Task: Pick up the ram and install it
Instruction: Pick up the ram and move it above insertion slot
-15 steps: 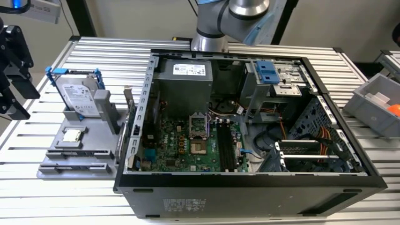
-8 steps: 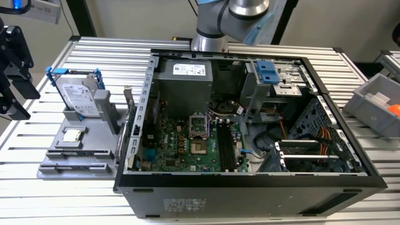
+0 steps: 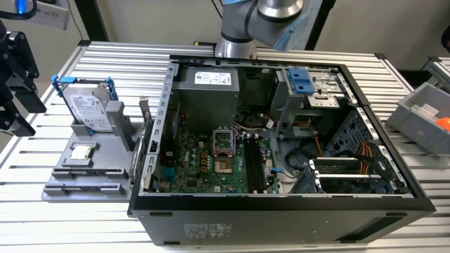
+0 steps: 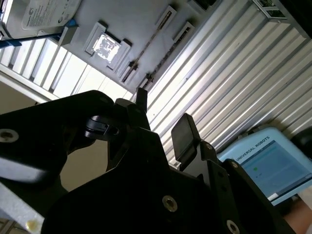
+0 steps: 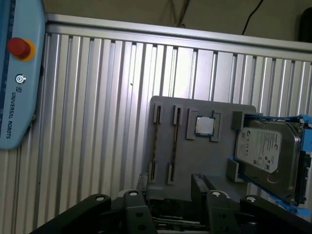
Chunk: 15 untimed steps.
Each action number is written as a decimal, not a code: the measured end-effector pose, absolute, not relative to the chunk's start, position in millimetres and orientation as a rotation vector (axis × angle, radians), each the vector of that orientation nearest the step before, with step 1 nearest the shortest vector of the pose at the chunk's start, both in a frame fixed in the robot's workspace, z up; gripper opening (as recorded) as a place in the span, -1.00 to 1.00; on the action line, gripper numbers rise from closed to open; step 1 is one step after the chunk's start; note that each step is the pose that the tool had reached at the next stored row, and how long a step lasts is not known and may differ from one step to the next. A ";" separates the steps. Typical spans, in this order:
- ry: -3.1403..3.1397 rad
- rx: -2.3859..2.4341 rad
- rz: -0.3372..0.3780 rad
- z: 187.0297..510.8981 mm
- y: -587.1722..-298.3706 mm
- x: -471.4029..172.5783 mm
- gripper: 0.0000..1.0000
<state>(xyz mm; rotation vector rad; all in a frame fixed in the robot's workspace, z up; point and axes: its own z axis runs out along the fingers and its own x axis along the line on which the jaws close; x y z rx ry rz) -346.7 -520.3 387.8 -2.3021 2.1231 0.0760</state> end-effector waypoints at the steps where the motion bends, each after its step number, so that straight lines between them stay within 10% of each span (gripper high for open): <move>1: 2.123 -2.302 0.076 387.3 -520.3 -346.7 1.00; 15: 2.126 -2.298 0.071 380.8 -520.2 -346.7 1.00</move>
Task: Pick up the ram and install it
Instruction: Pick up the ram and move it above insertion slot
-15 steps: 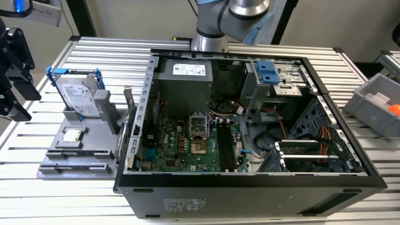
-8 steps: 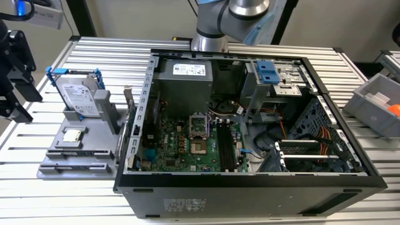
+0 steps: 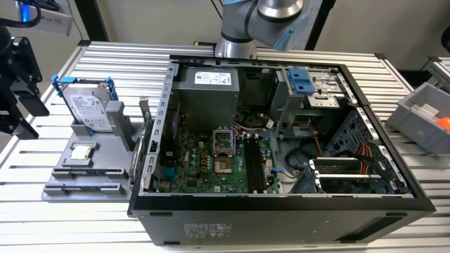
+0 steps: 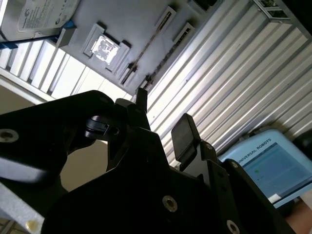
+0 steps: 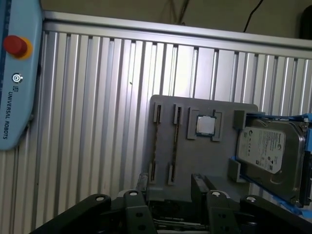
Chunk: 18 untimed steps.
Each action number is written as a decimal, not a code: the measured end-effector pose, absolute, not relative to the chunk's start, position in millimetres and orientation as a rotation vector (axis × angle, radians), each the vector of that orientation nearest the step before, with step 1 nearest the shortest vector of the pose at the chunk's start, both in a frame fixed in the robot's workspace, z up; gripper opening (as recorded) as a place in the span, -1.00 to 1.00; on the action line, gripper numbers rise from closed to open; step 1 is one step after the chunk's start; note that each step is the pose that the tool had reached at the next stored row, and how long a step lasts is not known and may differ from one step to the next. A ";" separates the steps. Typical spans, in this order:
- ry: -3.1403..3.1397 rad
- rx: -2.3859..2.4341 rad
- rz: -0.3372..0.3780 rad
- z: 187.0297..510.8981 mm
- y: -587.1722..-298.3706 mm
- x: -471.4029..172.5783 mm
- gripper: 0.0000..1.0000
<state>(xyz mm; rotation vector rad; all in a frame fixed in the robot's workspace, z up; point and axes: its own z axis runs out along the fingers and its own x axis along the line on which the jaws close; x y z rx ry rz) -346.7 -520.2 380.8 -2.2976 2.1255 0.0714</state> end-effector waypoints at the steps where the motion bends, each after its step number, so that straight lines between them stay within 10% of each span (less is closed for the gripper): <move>1: 2.126 -2.298 0.071 380.2 -520.2 -346.8 1.00; 18: 2.127 -2.298 0.049 371.4 -520.1 -346.9 1.00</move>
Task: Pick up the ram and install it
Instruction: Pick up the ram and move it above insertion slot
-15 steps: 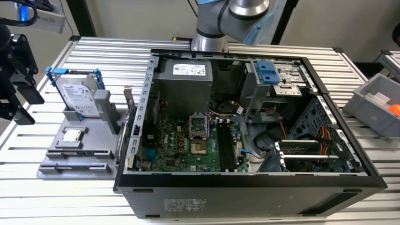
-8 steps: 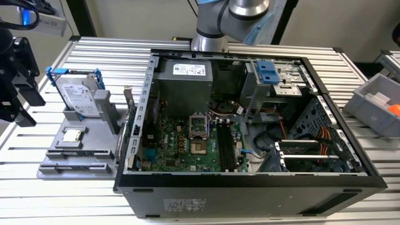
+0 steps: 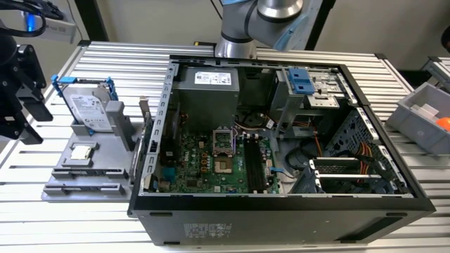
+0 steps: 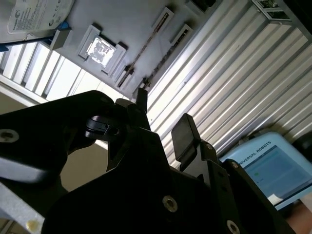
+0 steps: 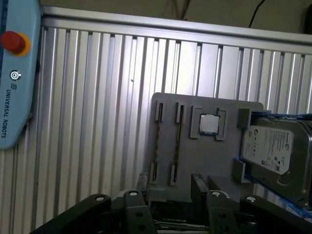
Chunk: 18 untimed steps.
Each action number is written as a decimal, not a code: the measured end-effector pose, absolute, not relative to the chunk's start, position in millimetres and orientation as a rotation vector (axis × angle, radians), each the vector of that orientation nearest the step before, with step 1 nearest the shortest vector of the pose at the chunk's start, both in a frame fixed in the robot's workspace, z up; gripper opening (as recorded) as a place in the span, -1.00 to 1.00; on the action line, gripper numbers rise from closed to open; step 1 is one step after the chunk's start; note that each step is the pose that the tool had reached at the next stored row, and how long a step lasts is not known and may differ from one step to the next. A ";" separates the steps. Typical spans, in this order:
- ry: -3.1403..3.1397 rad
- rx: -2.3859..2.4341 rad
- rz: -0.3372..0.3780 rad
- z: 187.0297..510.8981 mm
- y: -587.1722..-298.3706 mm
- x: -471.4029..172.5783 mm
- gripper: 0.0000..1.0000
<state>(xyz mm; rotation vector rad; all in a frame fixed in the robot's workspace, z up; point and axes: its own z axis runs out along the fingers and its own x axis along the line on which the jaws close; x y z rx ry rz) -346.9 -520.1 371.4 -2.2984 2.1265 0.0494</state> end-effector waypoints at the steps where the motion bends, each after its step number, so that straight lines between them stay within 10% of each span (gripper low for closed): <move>1: 2.128 -2.299 0.047 370.9 -520.1 -346.9 1.00; 18: 2.135 -2.306 0.034 364.7 -520.0 -346.9 1.00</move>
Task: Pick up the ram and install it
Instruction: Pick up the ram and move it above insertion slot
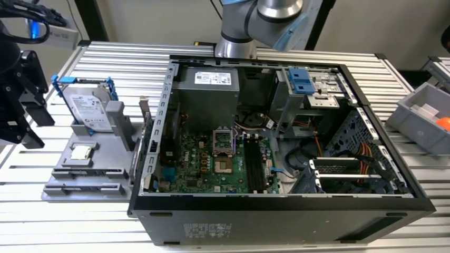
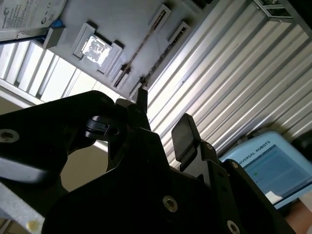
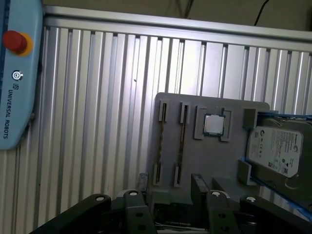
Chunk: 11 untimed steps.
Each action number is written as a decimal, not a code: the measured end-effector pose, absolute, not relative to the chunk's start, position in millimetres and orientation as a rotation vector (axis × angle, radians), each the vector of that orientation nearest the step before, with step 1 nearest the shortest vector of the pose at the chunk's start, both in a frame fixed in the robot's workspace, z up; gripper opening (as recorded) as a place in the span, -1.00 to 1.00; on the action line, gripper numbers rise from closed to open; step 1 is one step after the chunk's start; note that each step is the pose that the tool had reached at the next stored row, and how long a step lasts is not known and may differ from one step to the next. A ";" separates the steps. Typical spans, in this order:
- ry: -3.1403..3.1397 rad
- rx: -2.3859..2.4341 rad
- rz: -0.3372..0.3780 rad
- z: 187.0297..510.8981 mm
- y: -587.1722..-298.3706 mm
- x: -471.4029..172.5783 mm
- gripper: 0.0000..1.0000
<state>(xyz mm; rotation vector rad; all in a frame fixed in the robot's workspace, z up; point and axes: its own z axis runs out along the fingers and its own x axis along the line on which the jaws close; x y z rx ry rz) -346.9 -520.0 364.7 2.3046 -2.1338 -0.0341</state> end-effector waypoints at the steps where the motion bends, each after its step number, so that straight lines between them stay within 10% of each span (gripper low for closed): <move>1: -2.134 2.305 -0.034 364.4 -520.0 -346.9 1.00; 11: -2.131 2.302 -0.036 361.0 -519.8 -346.9 1.00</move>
